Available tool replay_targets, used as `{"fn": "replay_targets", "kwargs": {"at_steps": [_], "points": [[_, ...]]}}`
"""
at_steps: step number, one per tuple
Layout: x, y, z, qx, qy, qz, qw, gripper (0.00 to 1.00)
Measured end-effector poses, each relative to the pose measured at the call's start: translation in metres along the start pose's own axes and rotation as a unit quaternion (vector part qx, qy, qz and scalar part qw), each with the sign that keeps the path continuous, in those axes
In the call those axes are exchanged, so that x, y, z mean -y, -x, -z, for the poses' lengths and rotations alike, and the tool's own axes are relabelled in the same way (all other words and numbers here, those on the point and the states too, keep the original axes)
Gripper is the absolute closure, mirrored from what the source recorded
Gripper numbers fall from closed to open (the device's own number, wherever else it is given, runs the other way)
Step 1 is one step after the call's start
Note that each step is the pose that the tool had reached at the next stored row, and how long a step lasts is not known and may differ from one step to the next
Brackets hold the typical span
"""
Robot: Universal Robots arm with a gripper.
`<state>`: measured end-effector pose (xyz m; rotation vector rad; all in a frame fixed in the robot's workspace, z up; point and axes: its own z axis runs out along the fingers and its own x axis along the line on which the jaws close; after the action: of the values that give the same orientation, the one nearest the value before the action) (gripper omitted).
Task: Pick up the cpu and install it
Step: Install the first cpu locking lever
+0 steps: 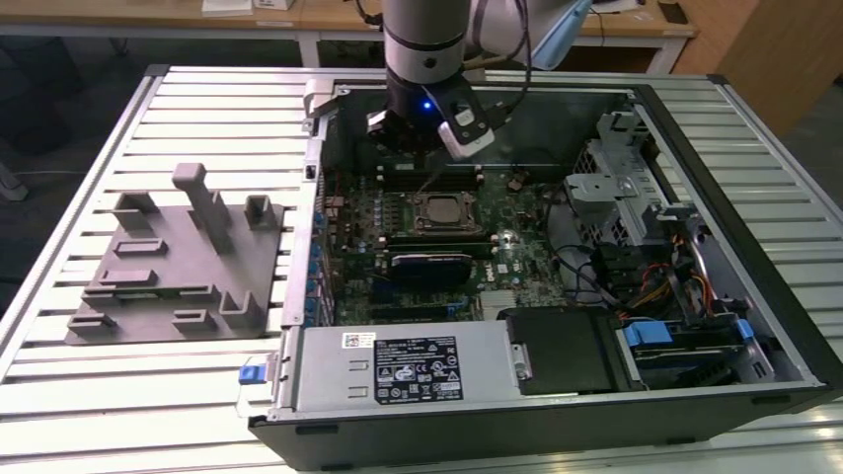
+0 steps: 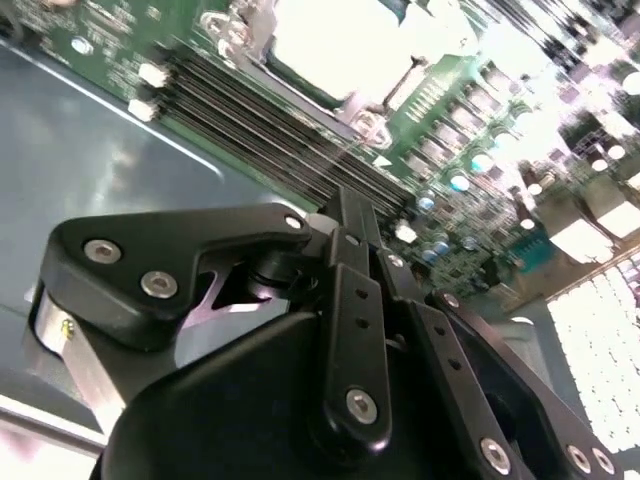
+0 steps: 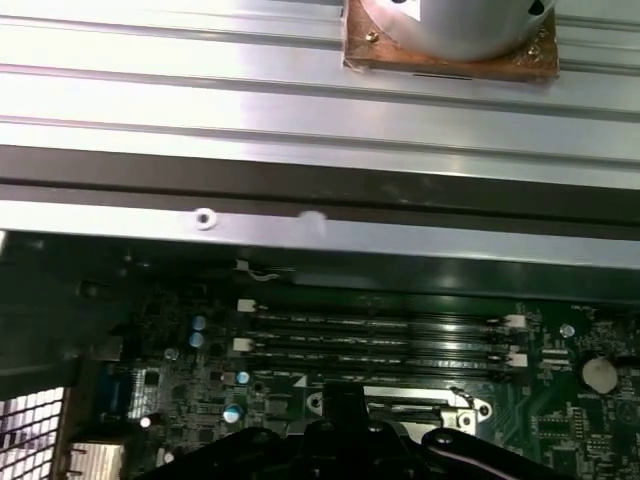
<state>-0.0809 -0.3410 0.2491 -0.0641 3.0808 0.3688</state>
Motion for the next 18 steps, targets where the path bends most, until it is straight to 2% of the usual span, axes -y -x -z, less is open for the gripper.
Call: {"fn": "replay_targets", "kwargs": {"at_steps": [2,9,13,18], "points": [[0.0002,0.0036,-0.0001,-0.0002,-0.0001,0.0,1.0,0.89],[0.0002,0.0044,-0.0003,0.001,-0.0012,-0.004,1.0,0.89],[0.0004,0.0044,-0.0008,0.0065,-0.0048,-0.021,0.9997,0.89],[0.0011,0.0042,-0.0038,0.015,-0.006,-0.046,0.9988,0.89]]}}
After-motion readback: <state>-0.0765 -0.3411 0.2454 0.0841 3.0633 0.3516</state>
